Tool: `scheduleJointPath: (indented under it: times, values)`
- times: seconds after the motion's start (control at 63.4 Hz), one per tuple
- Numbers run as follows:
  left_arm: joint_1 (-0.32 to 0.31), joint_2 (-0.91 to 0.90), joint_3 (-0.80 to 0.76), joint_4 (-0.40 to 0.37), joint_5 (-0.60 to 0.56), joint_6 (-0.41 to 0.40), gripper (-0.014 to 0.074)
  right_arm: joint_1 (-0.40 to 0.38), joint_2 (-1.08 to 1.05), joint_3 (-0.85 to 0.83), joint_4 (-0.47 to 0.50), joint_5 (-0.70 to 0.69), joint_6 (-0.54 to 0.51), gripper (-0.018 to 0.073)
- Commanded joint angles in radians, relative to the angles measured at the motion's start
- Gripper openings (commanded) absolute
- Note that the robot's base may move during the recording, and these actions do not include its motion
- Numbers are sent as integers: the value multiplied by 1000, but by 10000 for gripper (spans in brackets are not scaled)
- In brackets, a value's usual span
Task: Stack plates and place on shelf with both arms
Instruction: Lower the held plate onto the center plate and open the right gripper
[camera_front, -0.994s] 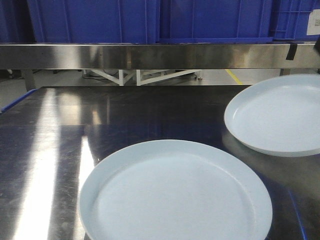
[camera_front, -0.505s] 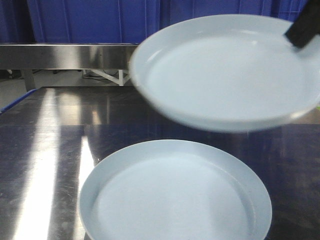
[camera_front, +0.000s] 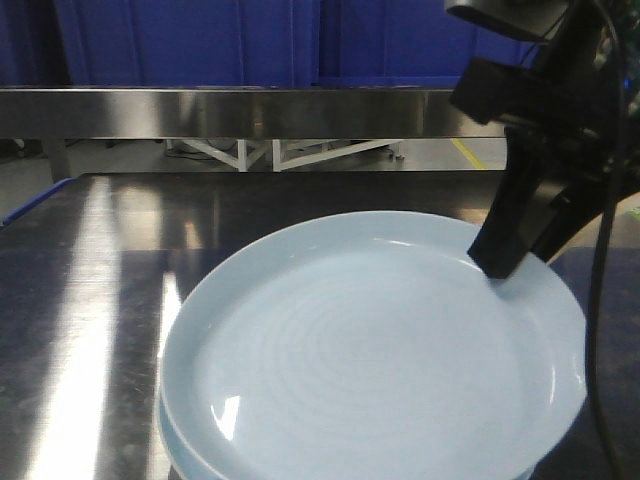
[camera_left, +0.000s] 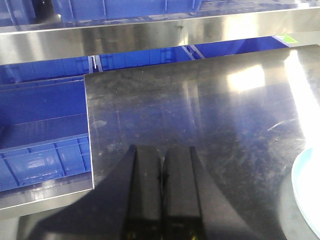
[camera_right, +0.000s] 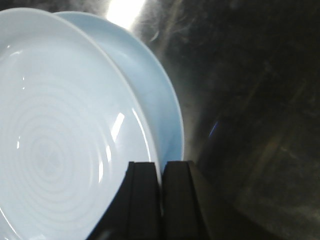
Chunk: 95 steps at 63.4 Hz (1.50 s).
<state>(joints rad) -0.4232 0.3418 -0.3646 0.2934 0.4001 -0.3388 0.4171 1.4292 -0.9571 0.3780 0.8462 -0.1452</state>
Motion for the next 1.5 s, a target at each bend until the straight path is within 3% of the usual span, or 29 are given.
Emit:
scheduleJointPath:
  times: [0.0,0.395,0.616,0.758,0.963,1.247,1.484]
  values:
    - [3,7,-30,8,-75,-10,84,2,3,-24,62,-35,-10,56]
    - [3,7,-30,8,-75,-10,84,2,53,-24,67,-72,-11,68]
    - [3,7,-30,8,-75,-10,84,2,51,-25,65,-60,-35,295]
    - [3,7,-30,8,-75,-10,84,1,21,-27,57,-62,-35,393]
    - [3,7,-30,8,-75,-10,84,-1,-67,-27,29,-53,-34,407]
    - [3,7,-30,8,-73,-10,84,-3,-126,-22,8,81,-21,407]
    - [3,7,-30,8,-73,-10,84,-3,-120,45,2,-14,-21,407]
